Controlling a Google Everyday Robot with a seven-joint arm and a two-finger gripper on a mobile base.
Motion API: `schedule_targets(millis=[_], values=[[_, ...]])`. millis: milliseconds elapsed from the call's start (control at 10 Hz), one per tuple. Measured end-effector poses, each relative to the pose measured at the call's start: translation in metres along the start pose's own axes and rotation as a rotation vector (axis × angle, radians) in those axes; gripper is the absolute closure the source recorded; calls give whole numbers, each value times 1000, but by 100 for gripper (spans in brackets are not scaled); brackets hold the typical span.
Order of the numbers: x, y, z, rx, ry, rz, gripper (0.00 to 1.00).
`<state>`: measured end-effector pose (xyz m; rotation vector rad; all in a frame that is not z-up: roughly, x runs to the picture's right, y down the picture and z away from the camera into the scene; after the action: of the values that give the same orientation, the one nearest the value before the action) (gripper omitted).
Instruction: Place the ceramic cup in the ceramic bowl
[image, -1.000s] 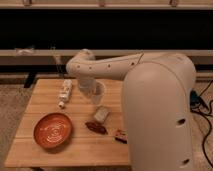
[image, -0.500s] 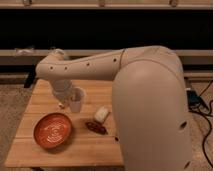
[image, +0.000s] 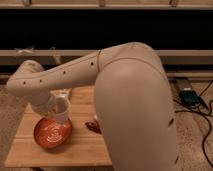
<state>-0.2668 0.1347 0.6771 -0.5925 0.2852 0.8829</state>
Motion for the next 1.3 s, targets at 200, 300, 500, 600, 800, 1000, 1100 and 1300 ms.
schedule_targets(millis=[200, 300, 500, 600, 800, 1000, 1100, 1300], values=[[3, 16, 10, -13, -19, -8, 84], [3, 25, 15, -30, -36, -17, 74], [3, 34, 37, -61, -59, -42, 54], [3, 41, 47, -80, -62, -66, 44], [2, 43, 61, -106, -62, -91, 25], [0, 43, 64, -116, -65, -110, 20], [-1, 40, 62, -115, -71, -116, 20], [-4, 36, 54, -111, -85, -126, 20]])
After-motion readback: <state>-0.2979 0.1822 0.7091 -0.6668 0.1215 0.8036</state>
